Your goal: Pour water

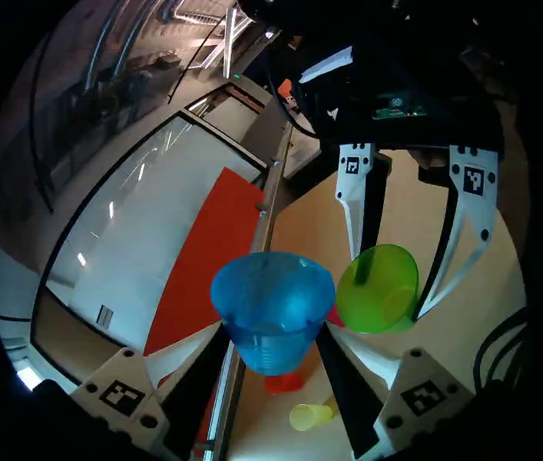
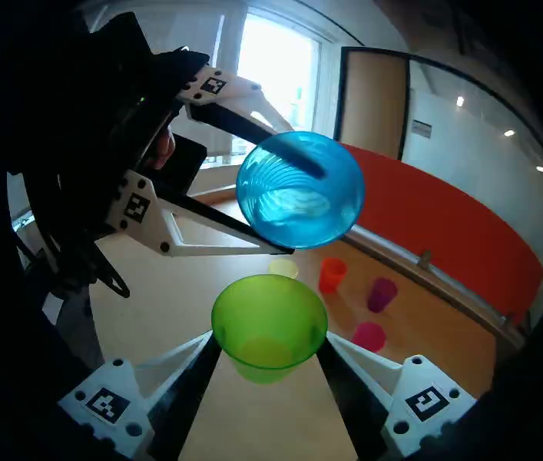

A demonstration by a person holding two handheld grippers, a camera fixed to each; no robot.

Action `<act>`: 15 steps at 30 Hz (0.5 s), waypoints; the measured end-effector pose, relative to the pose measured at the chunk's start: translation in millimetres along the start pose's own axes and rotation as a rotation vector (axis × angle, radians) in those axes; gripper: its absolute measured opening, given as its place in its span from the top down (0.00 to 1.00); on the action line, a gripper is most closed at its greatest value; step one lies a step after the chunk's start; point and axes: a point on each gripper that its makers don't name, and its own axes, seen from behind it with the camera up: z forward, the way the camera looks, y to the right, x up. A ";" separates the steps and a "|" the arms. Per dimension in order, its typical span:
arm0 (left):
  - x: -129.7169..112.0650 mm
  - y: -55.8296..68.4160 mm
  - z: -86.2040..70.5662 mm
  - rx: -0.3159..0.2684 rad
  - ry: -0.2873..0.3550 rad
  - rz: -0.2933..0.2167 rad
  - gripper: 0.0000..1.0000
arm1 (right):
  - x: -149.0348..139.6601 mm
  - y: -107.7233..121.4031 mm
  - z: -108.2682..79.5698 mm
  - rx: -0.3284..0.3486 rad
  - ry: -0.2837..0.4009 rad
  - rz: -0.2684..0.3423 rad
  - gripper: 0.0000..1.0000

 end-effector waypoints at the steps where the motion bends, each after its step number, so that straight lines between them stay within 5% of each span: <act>1: 0.4 0.3 -0.3 0.002 0.000 0.008 0.23 | 0.0 0.0 0.2 0.000 0.000 -0.001 0.12; 15: 3.0 3.3 -4.4 0.008 0.001 0.060 0.23 | -1.3 2.7 0.0 -0.004 -0.002 -0.022 0.12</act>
